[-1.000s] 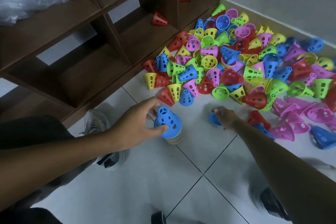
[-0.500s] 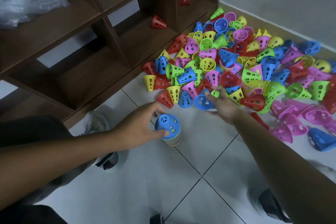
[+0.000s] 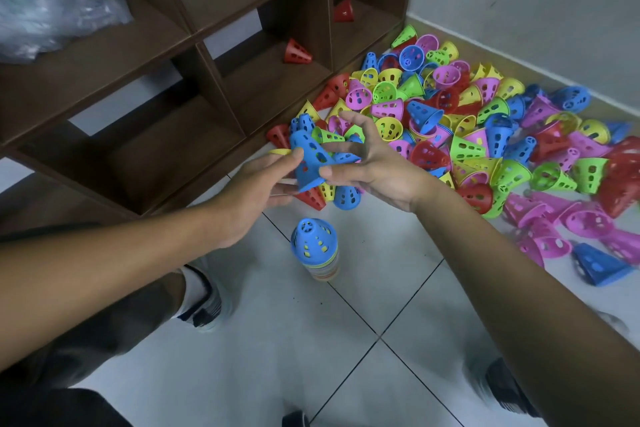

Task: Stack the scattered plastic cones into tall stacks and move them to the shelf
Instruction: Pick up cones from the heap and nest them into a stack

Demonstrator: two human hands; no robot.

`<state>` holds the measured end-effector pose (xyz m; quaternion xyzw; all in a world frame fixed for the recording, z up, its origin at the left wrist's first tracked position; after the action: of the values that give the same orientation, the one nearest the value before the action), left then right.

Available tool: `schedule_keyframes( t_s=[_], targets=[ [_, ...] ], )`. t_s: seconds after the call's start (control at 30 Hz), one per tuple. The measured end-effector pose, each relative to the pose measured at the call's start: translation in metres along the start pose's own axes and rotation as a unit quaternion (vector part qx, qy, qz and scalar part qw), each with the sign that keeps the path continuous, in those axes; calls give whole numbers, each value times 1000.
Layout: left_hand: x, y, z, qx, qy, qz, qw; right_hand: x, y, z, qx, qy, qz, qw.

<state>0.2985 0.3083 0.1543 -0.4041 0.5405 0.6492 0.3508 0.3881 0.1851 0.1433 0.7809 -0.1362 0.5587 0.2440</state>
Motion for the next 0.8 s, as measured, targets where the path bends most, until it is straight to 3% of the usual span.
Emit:
schedule_keyframes(
  t_s=[0.13,0.3,0.37,0.47,0.63,0.8],
  targets=[
    [3,1,2,9,19,9,1000,6,8,-11,23,88,-4,996],
    [2,6,-2,14,-12,1,1000,-11,20,-6,53,29,-49,997],
    [-1,8,-4,7,-34,-13,999,-20,28,19,7,39,-65,997],
    [-5,12,-10,12,-75,-37,996,-43,47,81,-120,47,-87,988],
    [-6,18,-18,32,-153,-86,984,-101,100,187,-331,150,-162,918],
    [-3,25,-24,45,-229,-110,966,-138,149,231,-376,362,-260,812]
  ],
)
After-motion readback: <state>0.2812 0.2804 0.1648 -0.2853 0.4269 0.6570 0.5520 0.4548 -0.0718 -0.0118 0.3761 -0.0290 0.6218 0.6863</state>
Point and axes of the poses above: each hand's wrist, its own y-axis away from the middle knuckle, its own z-axis out of the back of the hand, x = y × z, the point moved 10 cm from there along -y, towards the middle knuckle, and after that the axes turned 5 degrees about x, right-handed, at the moved point
